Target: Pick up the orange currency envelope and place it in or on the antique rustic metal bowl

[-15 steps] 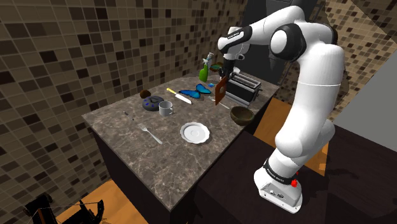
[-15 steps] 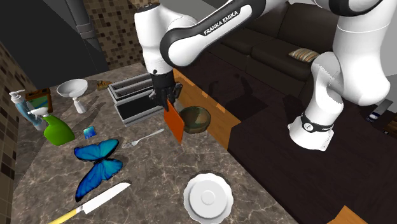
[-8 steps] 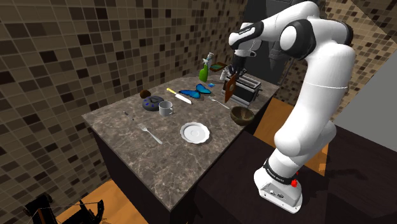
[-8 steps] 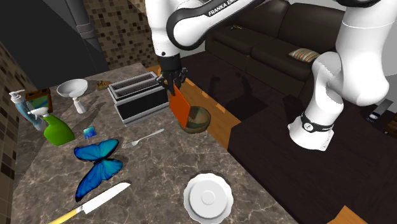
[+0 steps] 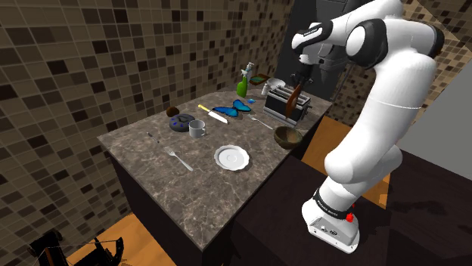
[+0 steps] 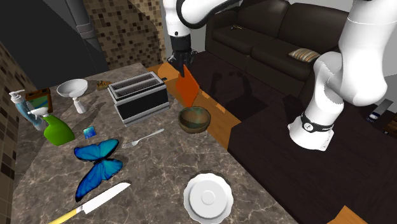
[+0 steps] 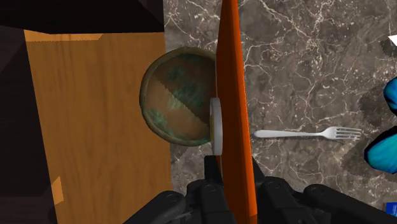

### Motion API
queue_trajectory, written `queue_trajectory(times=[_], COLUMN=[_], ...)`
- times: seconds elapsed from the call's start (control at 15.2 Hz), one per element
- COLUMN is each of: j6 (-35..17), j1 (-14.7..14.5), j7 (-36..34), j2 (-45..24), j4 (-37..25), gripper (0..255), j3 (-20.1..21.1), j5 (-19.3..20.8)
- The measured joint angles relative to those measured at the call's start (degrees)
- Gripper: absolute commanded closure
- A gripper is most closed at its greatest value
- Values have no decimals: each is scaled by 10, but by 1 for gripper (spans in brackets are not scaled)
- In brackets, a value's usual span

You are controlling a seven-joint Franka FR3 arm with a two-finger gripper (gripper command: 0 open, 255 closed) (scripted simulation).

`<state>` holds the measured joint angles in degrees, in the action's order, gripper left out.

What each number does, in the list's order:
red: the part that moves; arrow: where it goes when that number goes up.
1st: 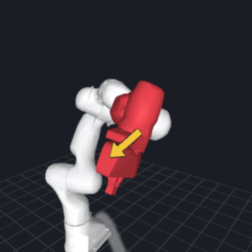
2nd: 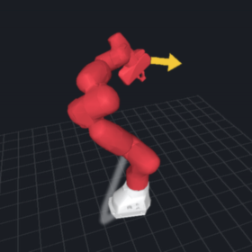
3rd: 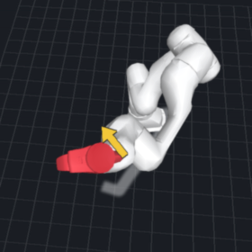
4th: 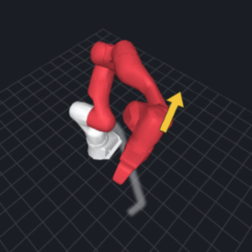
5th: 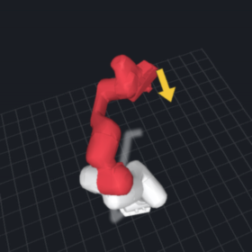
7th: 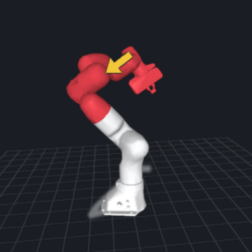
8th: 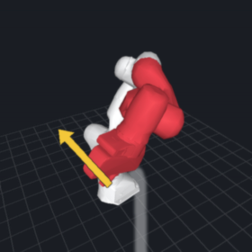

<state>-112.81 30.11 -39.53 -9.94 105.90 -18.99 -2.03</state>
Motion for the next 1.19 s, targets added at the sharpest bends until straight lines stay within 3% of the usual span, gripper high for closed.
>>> queue_trajectory(times=[0.33, 1.19], j6=[10, -79], j1=[27, 32], j7=[46, 58], j2=[6, -29], j4=[-4, 52], gripper=[255, 255], j3=[-20, -17], j5=[1, -14])
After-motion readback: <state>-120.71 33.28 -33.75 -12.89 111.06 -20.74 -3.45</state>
